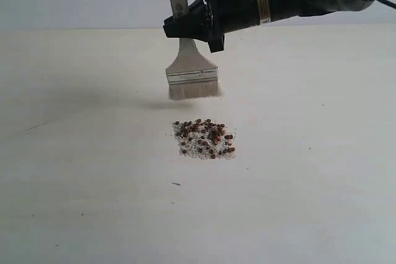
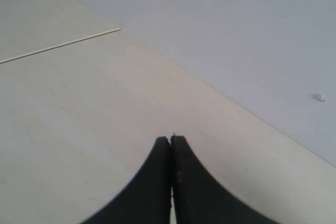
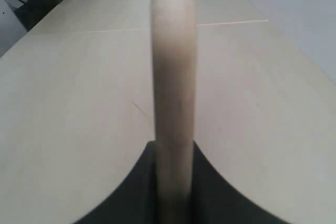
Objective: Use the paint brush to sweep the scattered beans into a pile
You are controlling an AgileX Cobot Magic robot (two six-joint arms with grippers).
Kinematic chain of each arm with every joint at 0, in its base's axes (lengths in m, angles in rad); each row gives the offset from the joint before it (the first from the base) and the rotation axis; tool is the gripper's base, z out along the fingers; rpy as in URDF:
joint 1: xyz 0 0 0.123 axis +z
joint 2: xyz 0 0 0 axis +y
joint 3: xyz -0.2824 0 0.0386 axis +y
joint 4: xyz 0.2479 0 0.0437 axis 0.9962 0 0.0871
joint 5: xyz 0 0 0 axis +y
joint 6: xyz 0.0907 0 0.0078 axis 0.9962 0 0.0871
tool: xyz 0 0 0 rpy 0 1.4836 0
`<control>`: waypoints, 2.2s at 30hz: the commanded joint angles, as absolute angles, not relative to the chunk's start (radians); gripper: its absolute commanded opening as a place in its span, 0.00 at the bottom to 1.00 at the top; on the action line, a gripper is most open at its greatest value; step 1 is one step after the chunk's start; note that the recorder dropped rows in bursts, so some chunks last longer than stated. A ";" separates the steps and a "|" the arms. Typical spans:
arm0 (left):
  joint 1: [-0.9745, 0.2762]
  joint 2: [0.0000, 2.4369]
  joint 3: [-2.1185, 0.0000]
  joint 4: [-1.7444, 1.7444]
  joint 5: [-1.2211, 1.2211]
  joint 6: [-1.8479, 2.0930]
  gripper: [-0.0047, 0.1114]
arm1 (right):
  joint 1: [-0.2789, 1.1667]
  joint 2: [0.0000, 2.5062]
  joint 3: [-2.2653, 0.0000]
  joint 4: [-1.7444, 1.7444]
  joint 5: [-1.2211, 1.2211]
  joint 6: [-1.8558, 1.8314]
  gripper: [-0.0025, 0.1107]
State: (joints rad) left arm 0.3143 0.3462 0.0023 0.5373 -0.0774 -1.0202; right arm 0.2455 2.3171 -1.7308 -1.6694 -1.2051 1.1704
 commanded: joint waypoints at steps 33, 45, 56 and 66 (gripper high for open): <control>0.316 0.339 0.000 0.536 -0.079 -1.020 0.04 | 0.315 1.992 -1.427 -1.408 -0.762 1.511 0.02; 0.316 0.339 0.000 0.536 -0.079 -1.020 0.04 | 0.599 1.707 -0.919 0.183 -0.556 0.393 0.02; 0.316 0.339 0.000 0.536 -0.079 -1.020 0.04 | 1.048 1.869 -0.887 1.154 -1.221 -0.153 0.02; 0.316 0.339 0.000 0.536 -0.079 -1.020 0.04 | 1.070 2.013 -1.010 1.217 -1.221 -0.123 0.02</control>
